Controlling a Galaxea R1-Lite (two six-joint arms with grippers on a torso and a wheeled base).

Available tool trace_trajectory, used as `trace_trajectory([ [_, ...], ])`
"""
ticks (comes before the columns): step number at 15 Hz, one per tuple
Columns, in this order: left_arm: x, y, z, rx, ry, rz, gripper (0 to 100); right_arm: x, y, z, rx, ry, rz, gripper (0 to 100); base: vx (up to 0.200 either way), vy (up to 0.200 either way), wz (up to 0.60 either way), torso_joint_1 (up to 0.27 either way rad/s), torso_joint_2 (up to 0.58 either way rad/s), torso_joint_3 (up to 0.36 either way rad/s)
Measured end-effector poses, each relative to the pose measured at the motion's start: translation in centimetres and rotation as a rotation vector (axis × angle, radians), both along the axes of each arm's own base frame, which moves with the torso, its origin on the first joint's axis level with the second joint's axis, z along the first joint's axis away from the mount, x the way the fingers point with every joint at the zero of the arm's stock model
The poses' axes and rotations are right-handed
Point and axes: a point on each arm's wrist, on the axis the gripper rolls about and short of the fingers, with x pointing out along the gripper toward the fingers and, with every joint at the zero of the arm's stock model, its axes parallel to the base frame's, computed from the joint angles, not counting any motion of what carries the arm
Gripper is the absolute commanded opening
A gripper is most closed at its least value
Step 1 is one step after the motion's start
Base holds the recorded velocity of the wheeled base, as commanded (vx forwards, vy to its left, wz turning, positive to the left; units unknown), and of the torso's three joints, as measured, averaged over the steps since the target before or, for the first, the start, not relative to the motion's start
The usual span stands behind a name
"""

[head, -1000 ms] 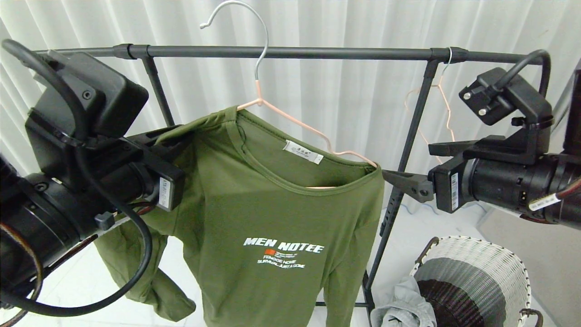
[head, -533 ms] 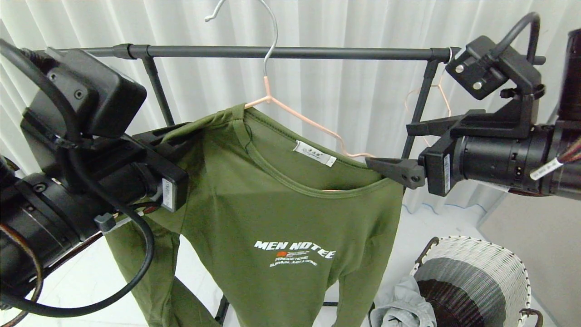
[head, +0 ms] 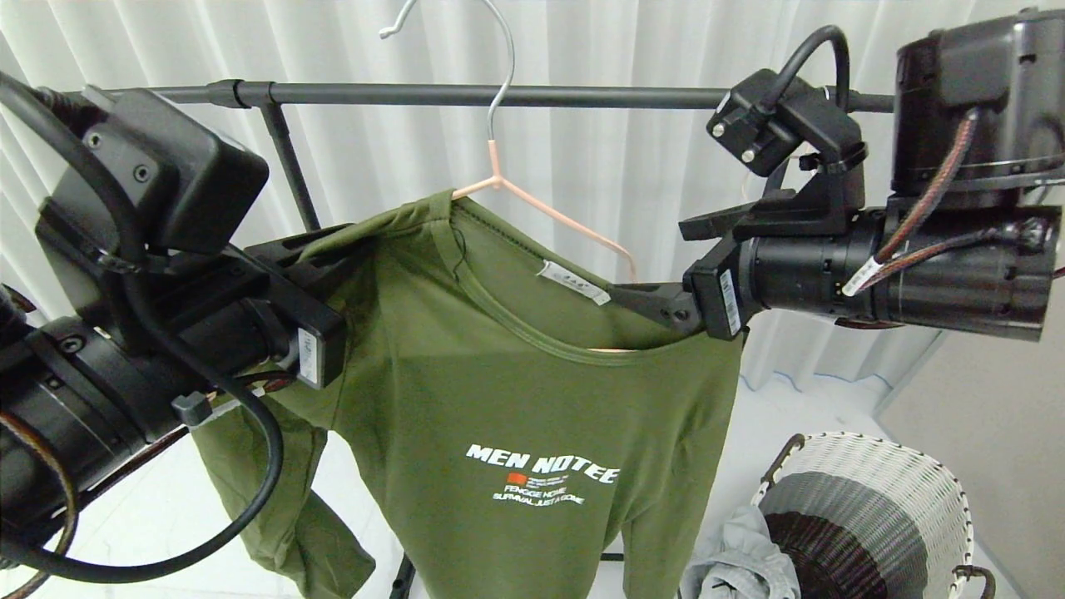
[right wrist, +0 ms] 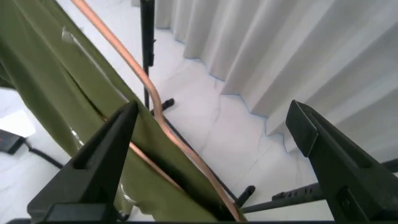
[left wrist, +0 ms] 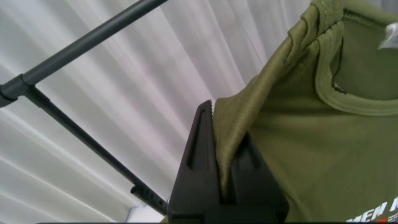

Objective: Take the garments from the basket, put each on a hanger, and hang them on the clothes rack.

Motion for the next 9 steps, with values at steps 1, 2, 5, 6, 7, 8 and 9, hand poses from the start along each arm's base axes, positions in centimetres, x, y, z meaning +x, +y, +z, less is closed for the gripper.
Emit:
trace_trajectory([
  [1,0.0,0.0,0.0,0.000,0.001,0.000,0,0.1,0.4,-0.3,-0.013,0.001,0.007,100,0.000,0.000,0.00,0.000,0.00,0.000],
  [2,0.0,-0.1,0.0,0.001,0.001,-0.006,0,0.1,0.7,-0.6,-0.027,0.008,0.013,100,0.000,0.000,0.00,0.000,0.00,0.000],
  [5,-0.2,-0.4,-0.2,0.011,0.001,-0.082,0,0.3,1.3,-0.6,-0.048,0.024,0.025,100,0.000,0.000,0.00,0.000,0.00,0.000],
  [6,-0.2,-0.4,-0.4,0.019,0.005,-0.099,0,0.4,1.5,-0.5,-0.049,0.024,0.027,100,0.000,0.000,0.00,0.000,0.00,0.000],
  [7,-0.3,-0.4,-0.6,0.023,0.010,-0.104,0,0.6,1.7,-0.3,-0.053,0.024,0.028,100,0.000,0.000,0.00,0.000,0.00,0.000],
  [8,-0.3,-0.4,-0.7,0.026,0.014,-0.106,0,0.7,1.9,-0.2,-0.059,0.024,0.035,100,0.000,0.000,0.00,0.000,0.00,0.000],
  [9,-0.3,-0.3,-0.9,0.029,0.019,-0.108,0,0.7,2.0,-0.1,-0.056,0.027,0.057,100,0.000,0.000,0.00,0.000,0.00,0.000],
])
